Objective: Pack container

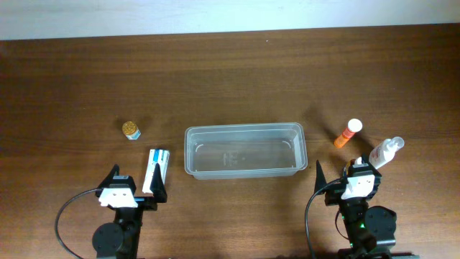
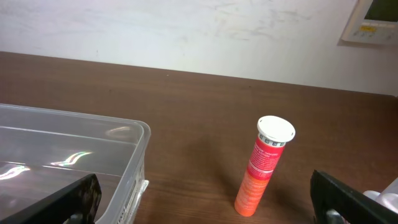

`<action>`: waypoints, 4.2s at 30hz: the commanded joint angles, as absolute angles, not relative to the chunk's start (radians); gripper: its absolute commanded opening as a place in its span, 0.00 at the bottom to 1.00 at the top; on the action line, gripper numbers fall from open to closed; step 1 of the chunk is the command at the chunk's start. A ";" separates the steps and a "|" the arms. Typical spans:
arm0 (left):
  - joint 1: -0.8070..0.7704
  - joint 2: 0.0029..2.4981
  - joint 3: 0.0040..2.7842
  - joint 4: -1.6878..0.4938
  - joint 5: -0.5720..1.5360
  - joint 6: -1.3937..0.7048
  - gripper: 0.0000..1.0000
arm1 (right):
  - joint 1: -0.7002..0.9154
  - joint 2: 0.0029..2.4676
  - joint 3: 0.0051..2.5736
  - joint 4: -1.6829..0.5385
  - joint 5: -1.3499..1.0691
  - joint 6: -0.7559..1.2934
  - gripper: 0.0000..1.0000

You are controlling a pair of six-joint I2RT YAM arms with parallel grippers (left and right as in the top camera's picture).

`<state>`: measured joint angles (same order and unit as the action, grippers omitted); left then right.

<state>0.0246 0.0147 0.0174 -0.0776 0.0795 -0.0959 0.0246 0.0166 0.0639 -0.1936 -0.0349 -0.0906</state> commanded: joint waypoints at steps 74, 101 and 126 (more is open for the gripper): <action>0.024 1.210 1.083 -0.952 0.110 -0.097 0.99 | -0.175 1.776 1.473 -1.106 -0.093 0.038 0.17; 0.024 1.210 1.083 -0.952 0.110 -0.097 0.99 | 0.310 1.617 1.626 -1.401 -0.094 0.178 0.11; 0.024 1.210 1.083 -0.960 0.110 -0.097 0.99 | 0.265 1.507 1.535 -1.255 0.095 0.281 0.39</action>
